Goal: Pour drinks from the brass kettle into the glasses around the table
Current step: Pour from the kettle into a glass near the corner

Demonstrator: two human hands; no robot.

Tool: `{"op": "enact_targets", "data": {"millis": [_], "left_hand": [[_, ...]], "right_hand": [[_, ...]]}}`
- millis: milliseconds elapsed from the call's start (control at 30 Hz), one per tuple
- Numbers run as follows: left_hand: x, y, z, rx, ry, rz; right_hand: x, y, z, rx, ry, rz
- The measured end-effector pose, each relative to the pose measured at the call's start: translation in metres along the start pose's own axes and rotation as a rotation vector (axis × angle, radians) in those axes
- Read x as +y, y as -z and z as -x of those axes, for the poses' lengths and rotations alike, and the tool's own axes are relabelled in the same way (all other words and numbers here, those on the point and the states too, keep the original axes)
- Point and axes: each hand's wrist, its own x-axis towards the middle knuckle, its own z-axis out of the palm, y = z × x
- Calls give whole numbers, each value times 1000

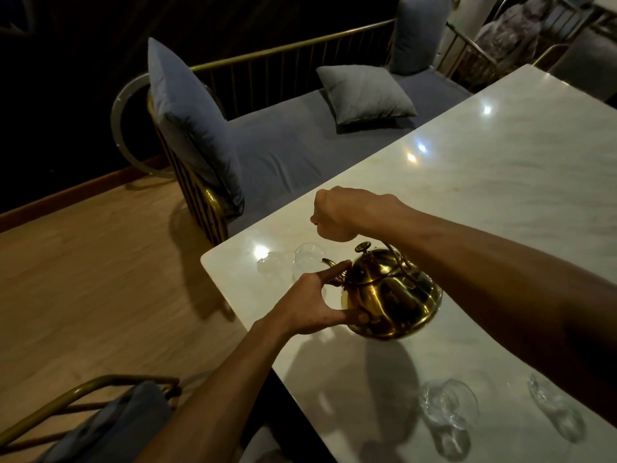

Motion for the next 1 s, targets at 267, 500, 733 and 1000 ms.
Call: {"op": "enact_targets", "data": {"millis": [267,500,733,1000], "left_hand": [[-20,-7,-7,-25,0,-63],[-32,-8,-13,-45,-23,-103],[-39,-11,-17,-57,-40,-112],[-46,-6,-14,-56,-136,-163]], "right_hand": [[9,-15,14,90,9,-175],[11,-28,17,136,-1,-250],[11,-36,13,136,-27,-276],[13,-48,30,218,-64,-389]]}}
